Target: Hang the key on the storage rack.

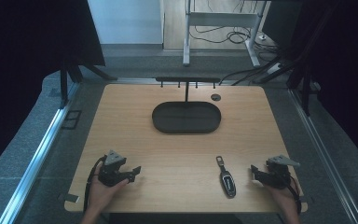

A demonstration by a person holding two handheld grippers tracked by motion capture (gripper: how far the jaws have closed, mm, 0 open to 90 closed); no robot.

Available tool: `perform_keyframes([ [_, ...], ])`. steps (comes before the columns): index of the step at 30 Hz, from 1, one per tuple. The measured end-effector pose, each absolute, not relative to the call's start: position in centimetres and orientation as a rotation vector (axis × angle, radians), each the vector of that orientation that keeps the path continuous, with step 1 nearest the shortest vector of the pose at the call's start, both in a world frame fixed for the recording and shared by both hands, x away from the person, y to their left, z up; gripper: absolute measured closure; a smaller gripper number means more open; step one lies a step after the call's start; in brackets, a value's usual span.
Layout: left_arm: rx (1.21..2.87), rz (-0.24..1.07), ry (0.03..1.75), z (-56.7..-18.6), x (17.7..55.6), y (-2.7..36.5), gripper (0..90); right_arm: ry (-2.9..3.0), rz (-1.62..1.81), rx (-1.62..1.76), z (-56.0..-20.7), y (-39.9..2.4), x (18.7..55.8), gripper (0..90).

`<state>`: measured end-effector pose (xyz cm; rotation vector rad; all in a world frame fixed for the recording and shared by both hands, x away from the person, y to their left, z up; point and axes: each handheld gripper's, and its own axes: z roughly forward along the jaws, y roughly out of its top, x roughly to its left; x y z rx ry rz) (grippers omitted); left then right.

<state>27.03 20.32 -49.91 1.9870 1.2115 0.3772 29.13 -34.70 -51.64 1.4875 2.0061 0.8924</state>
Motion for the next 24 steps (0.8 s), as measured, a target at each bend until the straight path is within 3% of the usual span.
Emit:
perform_keyframes([
  [16, 2.019, 0.36, 1.224, -50.4, 27.3, 20.5, 26.3, 2.138, 0.925, 1.601, -49.9, -35.0, 29.5, 36.7],
  [24, 1.988, 0.343, 1.231, -50.1, 26.8, 21.4, 26.3, 2.257, 0.876, 1.529, -44.8, -32.3, 31.1, 38.5],
])
